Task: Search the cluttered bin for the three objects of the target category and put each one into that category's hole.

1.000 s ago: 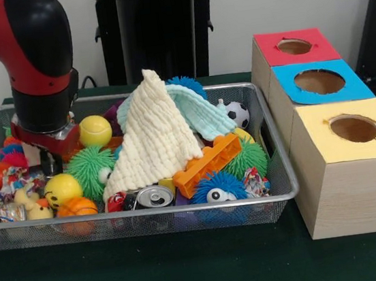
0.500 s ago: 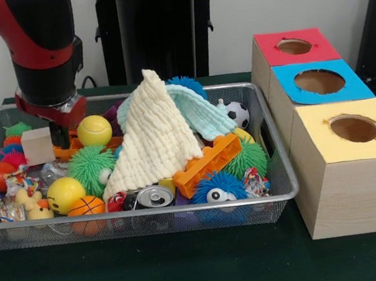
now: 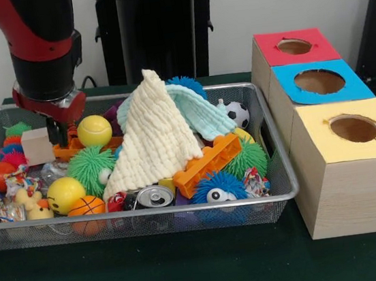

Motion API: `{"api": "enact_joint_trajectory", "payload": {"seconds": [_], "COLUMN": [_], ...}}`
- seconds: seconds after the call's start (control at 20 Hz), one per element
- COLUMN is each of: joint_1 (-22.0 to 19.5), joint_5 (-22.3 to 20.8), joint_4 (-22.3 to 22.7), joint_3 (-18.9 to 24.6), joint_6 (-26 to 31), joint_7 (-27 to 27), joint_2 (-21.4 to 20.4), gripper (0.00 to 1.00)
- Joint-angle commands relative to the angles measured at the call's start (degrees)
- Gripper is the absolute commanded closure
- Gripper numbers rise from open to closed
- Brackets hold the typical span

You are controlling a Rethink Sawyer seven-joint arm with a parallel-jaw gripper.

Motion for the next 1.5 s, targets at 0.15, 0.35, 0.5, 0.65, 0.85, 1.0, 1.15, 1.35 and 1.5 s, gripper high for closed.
{"api": "enact_joint_trajectory", "payload": {"seconds": [0.15,0.35,0.5,0.65,0.85,1.0,1.15,1.35,1.5], "joint_1": [-1.4,-5.7,-6.6,-8.5,-10.4,-11.3,-11.5,-11.8,-11.6], "joint_5": [-4.2,-2.0,-2.6,-2.7,-3.1,-3.3,-4.0,-5.0,-6.5], "joint_4": [2.6,5.5,5.0,4.6,4.6,4.5,4.5,5.3,4.6], "joint_3": [5.5,9.7,10.4,12.0,13.7,14.3,14.7,14.7,13.9], "joint_6": [-11.9,-12.8,-13.3,-11.4,-7.3,-4.8,-4.2,-5.4,-8.1], "joint_7": [-2.2,-4.7,-5.1,-7.2,-10.6,-11.9,-11.9,-11.2,-10.3], "joint_2": [3.4,4.6,5.5,6.5,6.1,6.1,6.2,6.2,7.2], "gripper": [0.0,0.0,0.0,0.0,0.0,0.0,0.0,0.0,0.0]}}
